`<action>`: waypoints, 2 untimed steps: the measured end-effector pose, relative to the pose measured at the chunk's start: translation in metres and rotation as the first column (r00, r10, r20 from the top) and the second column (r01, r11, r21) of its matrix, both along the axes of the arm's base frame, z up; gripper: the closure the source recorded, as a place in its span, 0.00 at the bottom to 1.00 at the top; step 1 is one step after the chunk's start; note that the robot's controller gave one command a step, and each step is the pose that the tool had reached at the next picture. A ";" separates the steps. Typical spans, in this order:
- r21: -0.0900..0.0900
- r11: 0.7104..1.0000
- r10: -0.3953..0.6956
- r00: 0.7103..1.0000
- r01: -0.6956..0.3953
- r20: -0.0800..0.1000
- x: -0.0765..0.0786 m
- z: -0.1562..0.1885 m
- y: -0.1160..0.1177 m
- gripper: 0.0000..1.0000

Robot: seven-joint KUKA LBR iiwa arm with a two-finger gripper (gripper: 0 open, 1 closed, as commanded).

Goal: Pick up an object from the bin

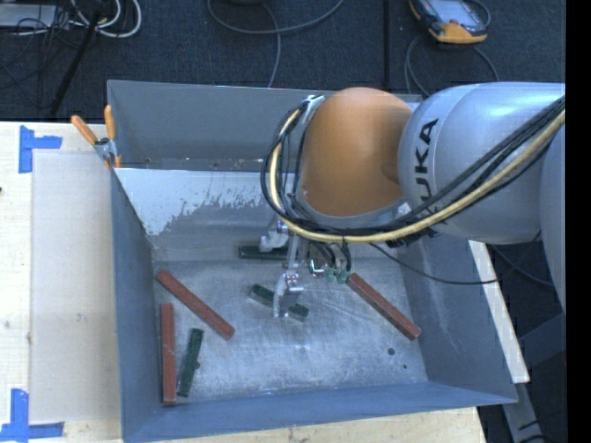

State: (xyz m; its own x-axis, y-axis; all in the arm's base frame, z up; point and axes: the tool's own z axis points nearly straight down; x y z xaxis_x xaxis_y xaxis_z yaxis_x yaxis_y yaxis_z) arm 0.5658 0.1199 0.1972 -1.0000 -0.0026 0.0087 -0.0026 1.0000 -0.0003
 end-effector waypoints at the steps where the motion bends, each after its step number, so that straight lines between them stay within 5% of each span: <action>1: 0.001 1.000 -0.003 1.000 0.003 0.007 0.002 0.005 -0.001 0.00; 2: 0.002 1.000 -0.006 1.000 0.006 0.014 -0.002 -0.046 0.021 0.00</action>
Offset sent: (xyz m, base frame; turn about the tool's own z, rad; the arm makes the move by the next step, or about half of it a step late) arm -0.0090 0.0446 -0.1042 0.0071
